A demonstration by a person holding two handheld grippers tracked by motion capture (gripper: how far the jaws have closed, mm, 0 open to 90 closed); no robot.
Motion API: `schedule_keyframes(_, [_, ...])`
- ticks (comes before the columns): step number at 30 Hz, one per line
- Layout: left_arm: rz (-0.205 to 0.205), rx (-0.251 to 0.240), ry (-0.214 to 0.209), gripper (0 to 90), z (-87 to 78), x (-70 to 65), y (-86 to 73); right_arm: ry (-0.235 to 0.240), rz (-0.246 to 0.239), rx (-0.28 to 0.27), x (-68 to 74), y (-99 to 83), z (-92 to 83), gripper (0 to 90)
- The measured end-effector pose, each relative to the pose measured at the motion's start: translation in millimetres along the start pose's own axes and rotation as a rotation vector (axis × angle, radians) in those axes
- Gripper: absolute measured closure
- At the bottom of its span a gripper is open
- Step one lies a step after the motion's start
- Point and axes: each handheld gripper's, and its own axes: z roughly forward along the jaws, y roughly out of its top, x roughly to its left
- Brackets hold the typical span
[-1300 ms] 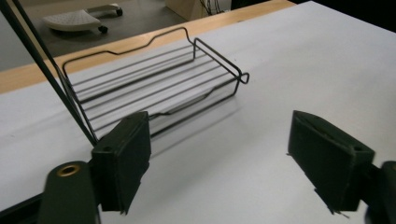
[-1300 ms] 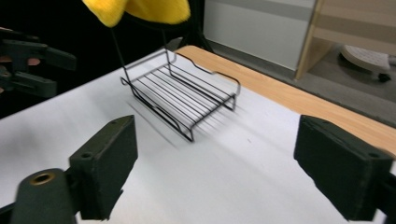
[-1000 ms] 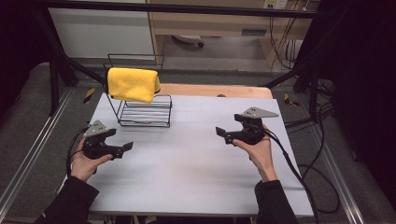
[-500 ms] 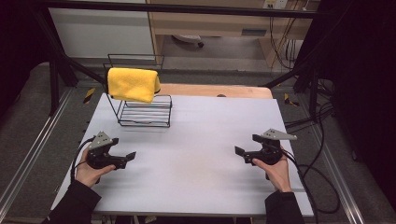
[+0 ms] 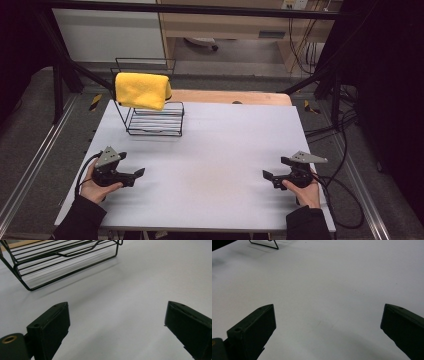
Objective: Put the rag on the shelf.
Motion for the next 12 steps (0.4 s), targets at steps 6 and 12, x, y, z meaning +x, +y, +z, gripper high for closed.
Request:
schedule_keyframes(6, [0.002, 0.005, -0.001, 5.6, 1.1, -0.2, -2.7, 0.014, -0.016, 0.019, 0.0, -8.4, -2.4, 0.6])
schedule_keyframes(12, [-0.004, 0.0, 0.005, 5.5, 0.2, 1.1, -4.1, 0.019, -0.016, 0.017, 0.7, -8.9, -2.5, 0.6])
